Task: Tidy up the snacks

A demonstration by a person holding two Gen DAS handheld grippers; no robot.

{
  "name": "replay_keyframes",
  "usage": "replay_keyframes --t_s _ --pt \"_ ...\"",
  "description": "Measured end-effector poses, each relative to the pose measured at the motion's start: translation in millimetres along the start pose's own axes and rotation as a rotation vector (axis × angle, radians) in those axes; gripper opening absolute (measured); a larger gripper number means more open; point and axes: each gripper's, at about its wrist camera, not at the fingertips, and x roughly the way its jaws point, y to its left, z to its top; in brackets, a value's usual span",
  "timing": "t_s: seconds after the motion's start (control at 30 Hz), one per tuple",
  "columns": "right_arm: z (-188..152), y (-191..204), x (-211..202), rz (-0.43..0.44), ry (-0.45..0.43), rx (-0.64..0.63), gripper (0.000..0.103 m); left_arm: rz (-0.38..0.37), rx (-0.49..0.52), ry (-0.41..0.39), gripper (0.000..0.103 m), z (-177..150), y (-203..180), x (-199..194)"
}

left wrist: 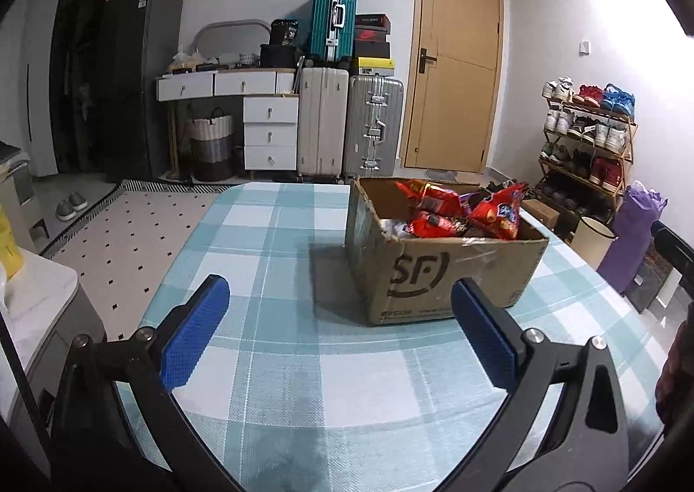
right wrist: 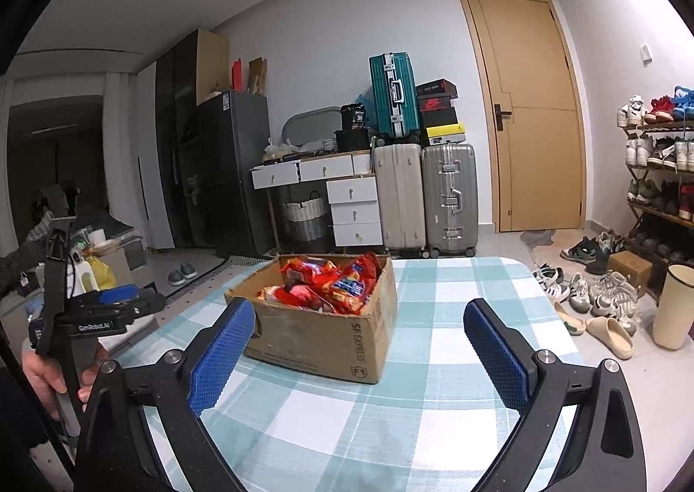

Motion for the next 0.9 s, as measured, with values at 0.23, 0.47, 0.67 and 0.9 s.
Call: replay_keyframes --t_s 0.23,0.47,0.67,0.9 --pt "-24 -1 21 -0.028 0.015 -0.031 0.099 0.041 -0.001 0.003 0.102 -23 2 28" --pt "-41 -10 37 -0.051 0.035 -0.012 0.099 0.031 0.009 -0.030 0.102 -29 1 36" --pt "-44 -6 50 -0.035 0.078 -0.041 0.100 0.022 0.028 -0.039 0.102 -29 -3 38" --pt "-45 -2 47 -0.073 0.055 -0.064 0.102 0.017 0.072 -0.105 0.102 -31 -12 24"
